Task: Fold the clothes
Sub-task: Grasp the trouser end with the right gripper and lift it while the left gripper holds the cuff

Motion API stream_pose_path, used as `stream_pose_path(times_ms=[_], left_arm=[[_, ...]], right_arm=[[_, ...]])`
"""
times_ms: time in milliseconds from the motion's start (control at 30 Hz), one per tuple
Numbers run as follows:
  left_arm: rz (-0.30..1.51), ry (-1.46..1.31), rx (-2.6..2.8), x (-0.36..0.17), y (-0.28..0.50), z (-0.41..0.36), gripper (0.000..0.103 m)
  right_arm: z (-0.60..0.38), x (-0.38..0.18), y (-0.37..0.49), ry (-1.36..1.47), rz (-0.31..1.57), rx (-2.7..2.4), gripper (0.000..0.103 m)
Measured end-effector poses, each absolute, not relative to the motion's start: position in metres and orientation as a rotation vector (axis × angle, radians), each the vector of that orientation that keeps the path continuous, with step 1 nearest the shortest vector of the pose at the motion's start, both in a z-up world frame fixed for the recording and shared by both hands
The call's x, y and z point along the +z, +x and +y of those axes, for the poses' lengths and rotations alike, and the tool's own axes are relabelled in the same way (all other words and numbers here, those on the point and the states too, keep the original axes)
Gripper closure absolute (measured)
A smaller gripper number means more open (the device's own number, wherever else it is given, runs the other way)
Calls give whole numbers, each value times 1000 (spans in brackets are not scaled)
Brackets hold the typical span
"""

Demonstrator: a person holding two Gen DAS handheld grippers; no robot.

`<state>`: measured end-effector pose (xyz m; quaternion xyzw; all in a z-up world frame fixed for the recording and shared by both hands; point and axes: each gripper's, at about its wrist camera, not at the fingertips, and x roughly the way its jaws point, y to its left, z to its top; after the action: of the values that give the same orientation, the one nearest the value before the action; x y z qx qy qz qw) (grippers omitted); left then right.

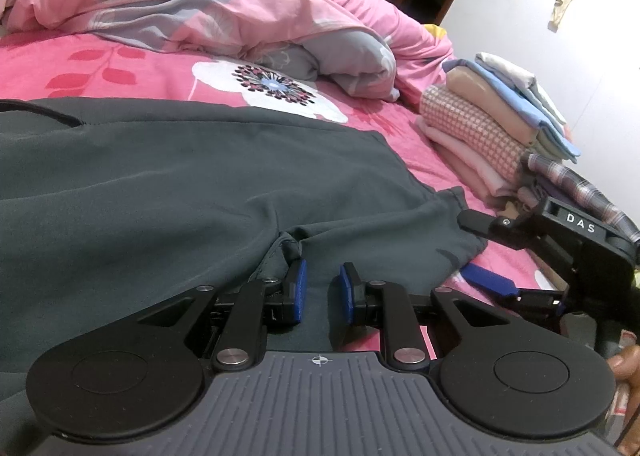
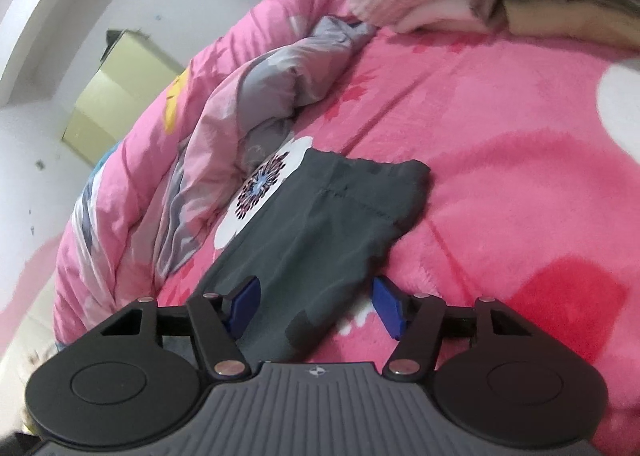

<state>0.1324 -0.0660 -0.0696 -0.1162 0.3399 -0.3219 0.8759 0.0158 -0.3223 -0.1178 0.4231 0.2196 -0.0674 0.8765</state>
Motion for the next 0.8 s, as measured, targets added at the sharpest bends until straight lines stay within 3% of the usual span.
stream_pose_path(times_ms=[400,667,800], left_arm=[[707,-250,-683,-71,132,-64,83],[710,-256,-690,-70,134,-63,83],[713,-270,-696,-71,135,-61,83]], right_arm=[[-345,-124,50,941,431,-189,41],[-358,-131,62,926,433,-215,87],[-356,-118,66,867,430,-201,96]])
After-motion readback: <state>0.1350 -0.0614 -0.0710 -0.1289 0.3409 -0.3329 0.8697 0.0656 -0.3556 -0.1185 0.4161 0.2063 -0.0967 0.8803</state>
